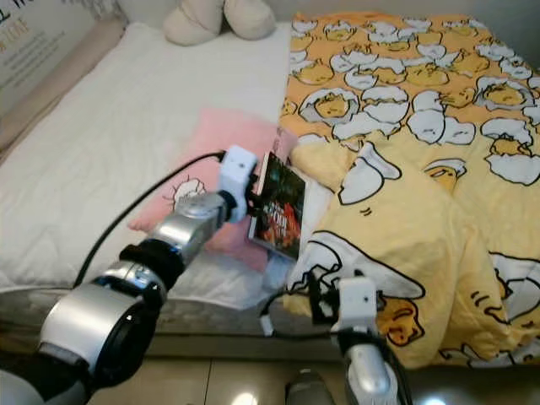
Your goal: Clean up the room
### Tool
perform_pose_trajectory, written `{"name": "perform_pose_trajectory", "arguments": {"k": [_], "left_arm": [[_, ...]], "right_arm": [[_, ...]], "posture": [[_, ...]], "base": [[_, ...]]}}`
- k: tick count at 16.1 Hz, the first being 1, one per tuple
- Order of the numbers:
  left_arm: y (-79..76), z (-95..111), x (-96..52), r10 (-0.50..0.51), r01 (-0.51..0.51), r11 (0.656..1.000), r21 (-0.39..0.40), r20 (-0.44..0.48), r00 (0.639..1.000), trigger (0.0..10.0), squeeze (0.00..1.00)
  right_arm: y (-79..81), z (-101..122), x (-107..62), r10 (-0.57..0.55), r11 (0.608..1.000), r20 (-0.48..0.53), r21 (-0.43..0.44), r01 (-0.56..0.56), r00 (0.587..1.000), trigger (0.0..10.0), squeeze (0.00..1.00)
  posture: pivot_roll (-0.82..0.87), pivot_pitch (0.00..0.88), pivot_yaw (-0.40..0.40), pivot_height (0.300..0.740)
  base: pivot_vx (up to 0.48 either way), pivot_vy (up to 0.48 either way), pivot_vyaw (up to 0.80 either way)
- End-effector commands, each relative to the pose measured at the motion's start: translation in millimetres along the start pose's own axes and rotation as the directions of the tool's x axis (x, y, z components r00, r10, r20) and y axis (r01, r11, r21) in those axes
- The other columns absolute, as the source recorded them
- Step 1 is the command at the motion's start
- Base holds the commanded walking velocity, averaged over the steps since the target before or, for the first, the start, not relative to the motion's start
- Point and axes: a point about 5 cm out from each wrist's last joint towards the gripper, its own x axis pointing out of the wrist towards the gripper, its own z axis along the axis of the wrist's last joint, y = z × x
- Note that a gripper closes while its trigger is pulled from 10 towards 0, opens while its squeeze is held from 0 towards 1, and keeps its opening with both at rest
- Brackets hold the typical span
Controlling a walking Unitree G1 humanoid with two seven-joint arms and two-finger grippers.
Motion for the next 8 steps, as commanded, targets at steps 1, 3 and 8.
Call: {"name": "perform_pose_trajectory", "arguments": {"k": [1,3,8], "left_arm": [[6.2,3,-0.7,0.030,-0.029,0.999,0.039,-0.015,0.999,10.0,1.00],[8.9,-1,-1.3,0.055,-0.054,0.998,0.038,-0.031,0.998,10.0,1.00],[12.4,-16,-3.3,0.121,-0.118,0.992,0.040,-0.074,0.990,10.0,1.00]], "right_arm": [[1.7,1,-2.4,0.005,1.000,-0.002,0.002,-0.005,1.000,10.0,0.00],[2.0,3,-2.2,0.004,1.000,-0.005,0.011,-0.004,1.000,10.0,0.00],[2.2,10,2.1,0.025,1.000,0.002,-0.012,-0.025,1.000,10.0,0.00]], "posture": [[-0.35,0.073,0.113,0.740],[-0.35,0.076,0.115,0.740],[-0.36,0.091,0.119,0.740]], "base": [[0.000,0.000,0.00],[0.000,0.000,0.00],[0.000,0.000,0.00]]}}
